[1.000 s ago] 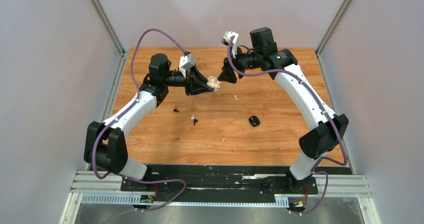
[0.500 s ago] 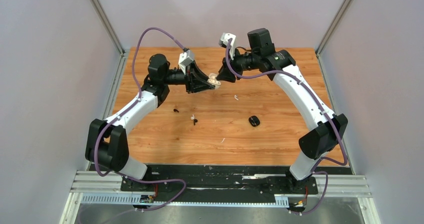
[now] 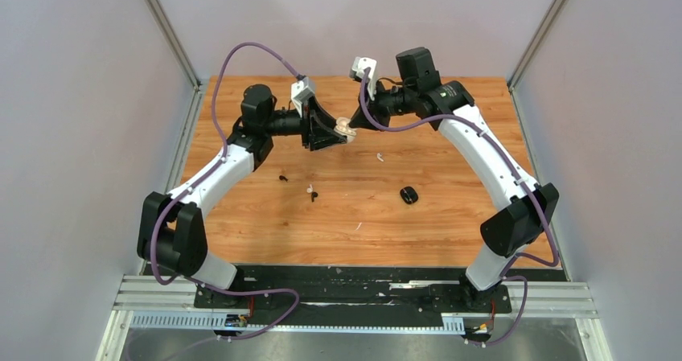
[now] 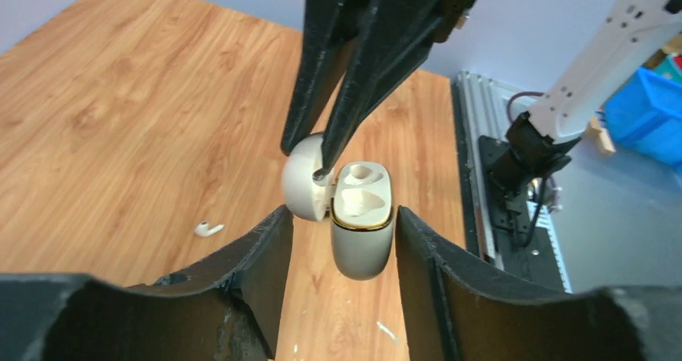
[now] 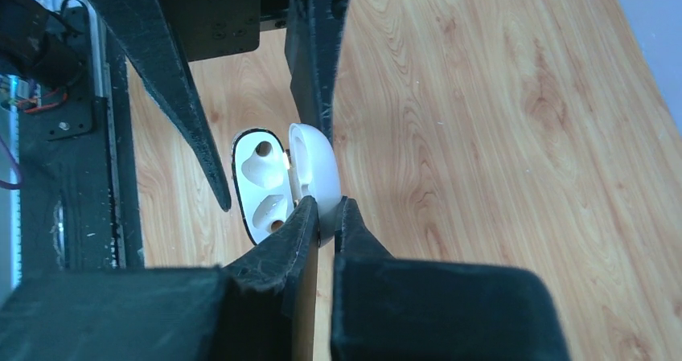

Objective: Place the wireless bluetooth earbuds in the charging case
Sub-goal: Open the charging case.

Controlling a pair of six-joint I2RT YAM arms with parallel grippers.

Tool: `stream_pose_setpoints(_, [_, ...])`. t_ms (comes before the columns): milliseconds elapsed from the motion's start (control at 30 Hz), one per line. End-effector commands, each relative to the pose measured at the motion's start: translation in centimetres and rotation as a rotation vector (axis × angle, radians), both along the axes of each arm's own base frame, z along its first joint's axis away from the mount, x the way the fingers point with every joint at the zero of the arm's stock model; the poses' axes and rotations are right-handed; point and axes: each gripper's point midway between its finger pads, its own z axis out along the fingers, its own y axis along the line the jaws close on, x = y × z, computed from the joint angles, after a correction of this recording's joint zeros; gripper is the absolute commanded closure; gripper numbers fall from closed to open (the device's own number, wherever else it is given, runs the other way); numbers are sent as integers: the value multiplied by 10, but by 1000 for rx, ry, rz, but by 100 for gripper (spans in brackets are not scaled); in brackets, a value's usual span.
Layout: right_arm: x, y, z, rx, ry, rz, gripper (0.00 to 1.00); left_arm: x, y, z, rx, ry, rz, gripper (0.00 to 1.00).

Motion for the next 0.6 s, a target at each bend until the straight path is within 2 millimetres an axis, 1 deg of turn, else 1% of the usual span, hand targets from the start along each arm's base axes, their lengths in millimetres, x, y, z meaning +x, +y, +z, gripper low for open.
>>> stream_pose_setpoints(0, [3, 0, 3, -43, -136, 32, 100, 10, 5, 8, 62, -26, 79, 38])
stream_pose_setpoints(33, [4, -1, 2, -50, -153, 38, 100, 7, 7, 13, 65, -68, 78, 36])
stream_pose_setpoints(67, [5, -1, 1, -58, -168, 41, 100, 5, 9, 12, 78, -60, 80, 33])
stream_pose_setpoints(100, [6, -1, 0, -66, -184, 45, 100, 2, 11, 19, 79, -96, 82, 32])
stream_pose_setpoints(133, [7, 0, -2, -76, -196, 50, 100, -1, 14, 21, 89, -92, 95, 26])
stream_pose_setpoints(233, [7, 3, -2, -101, -253, 74, 100, -4, 21, 32, 107, -95, 117, 23])
stream_pose_setpoints(267, [6, 4, -1, -109, -278, 84, 100, -3, 25, 33, 110, -84, 132, 24])
stream_pose_setpoints(333, [4, 7, 1, -121, -317, 105, 100, -1, 28, 38, 91, -20, 141, 34])
stream_pose_setpoints(367, [2, 8, 1, -128, -340, 119, 100, 2, 28, 42, 78, -6, 139, 41])
stream_pose_setpoints(400, [0, 10, 1, -138, -364, 130, 100, 4, 28, 40, 72, 49, 126, 44])
stream_pose_setpoints(433, [-1, 12, 1, -148, -388, 144, 100, 5, 27, 43, 66, 57, 116, 47])
stream_pose_setpoints(467, [-4, 14, 0, -157, -410, 157, 100, 8, 26, 40, 69, 75, 107, 47])
stream_pose_setpoints(567, [-8, 20, 2, -169, -454, 174, 100, 14, 25, 42, 62, 48, 118, 42])
